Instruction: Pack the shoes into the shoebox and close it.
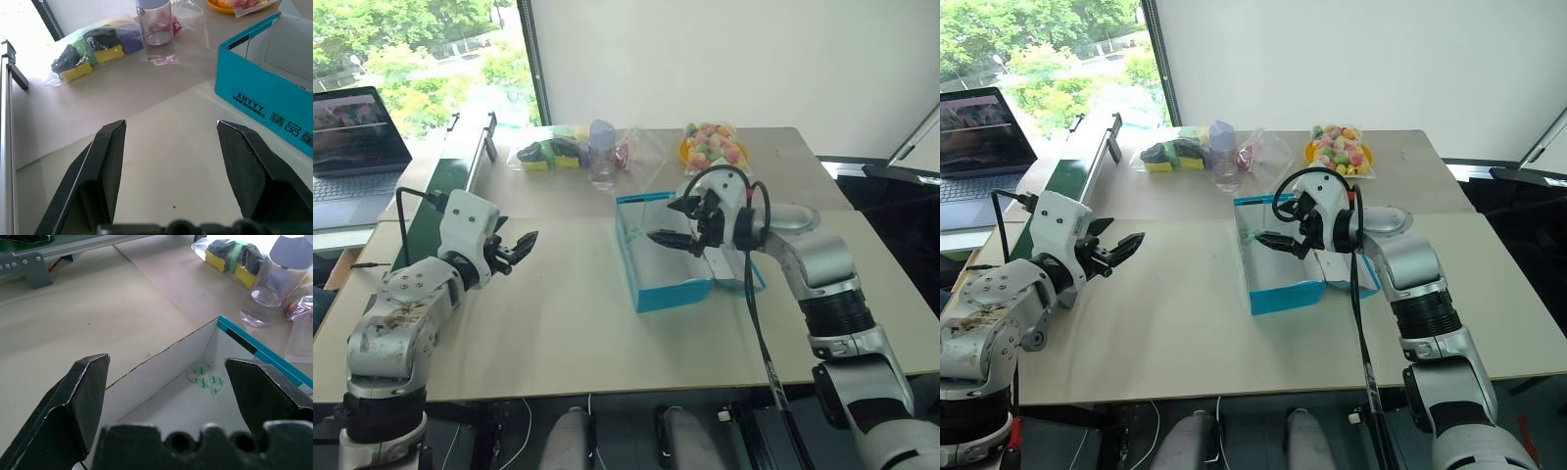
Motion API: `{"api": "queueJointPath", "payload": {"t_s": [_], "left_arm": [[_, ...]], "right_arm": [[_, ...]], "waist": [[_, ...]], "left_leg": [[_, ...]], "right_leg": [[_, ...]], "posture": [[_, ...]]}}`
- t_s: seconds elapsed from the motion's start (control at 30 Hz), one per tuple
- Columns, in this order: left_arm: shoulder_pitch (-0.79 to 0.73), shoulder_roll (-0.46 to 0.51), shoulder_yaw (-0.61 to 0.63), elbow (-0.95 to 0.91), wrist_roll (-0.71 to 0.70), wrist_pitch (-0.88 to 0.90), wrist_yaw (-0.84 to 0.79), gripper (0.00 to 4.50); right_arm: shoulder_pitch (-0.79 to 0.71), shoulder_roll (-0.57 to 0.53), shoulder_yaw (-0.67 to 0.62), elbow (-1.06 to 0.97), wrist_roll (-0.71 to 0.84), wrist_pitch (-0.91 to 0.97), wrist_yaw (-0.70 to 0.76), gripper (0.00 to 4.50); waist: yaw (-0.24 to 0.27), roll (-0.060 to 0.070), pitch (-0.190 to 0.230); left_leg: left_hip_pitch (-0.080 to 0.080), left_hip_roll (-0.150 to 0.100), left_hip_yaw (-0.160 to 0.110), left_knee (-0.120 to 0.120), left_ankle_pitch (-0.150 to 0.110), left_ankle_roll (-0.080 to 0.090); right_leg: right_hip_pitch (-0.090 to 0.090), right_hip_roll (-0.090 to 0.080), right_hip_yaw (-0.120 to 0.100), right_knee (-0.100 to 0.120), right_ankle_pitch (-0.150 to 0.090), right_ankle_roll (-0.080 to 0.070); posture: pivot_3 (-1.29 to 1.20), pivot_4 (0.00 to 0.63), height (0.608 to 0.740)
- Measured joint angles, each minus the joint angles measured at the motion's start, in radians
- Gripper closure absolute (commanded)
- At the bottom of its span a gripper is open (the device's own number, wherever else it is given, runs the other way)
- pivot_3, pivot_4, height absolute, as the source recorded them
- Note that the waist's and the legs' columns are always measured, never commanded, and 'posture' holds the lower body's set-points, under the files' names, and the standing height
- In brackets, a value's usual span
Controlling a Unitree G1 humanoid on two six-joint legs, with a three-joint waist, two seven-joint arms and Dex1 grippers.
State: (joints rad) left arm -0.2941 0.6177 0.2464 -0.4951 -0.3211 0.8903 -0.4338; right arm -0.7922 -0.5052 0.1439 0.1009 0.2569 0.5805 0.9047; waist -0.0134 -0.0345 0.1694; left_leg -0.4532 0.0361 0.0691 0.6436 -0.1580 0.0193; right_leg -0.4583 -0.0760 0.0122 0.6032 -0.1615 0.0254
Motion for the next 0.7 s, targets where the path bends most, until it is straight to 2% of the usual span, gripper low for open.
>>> {"api": "queueJointPath", "payload": {"t_s": [0.27, 0.7], "left_arm": [[-0.045, -0.028, 0.003, 0.075, 0.005, -0.023, 0.045, 1.37], [-0.070, -0.087, -0.014, 0.079, 0.024, -0.068, 0.133, 1.37]], "right_arm": [[0.000, 0.042, 0.001, 0.000, -0.008, 0.000, -0.048, 0.04], [0.016, 0.085, -0.003, 0.001, -0.007, 0.011, -0.123, 0.04]], "waist": [[0.000, 0.000, 0.000], [0.000, 0.000, 0.000]], "left_leg": [[0.000, 0.000, 0.000, 0.001, 0.000, 0.000], [0.001, 0.000, 0.000, 0.001, 0.000, 0.000]], "right_leg": [[0.000, 0.000, 0.000, 0.002, 0.000, 0.000], [0.000, 0.000, 0.000, 0.003, 0.000, 0.000]], "posture": [[0.00, 0.150, 0.740], [0.00, 0.150, 0.740]]}}
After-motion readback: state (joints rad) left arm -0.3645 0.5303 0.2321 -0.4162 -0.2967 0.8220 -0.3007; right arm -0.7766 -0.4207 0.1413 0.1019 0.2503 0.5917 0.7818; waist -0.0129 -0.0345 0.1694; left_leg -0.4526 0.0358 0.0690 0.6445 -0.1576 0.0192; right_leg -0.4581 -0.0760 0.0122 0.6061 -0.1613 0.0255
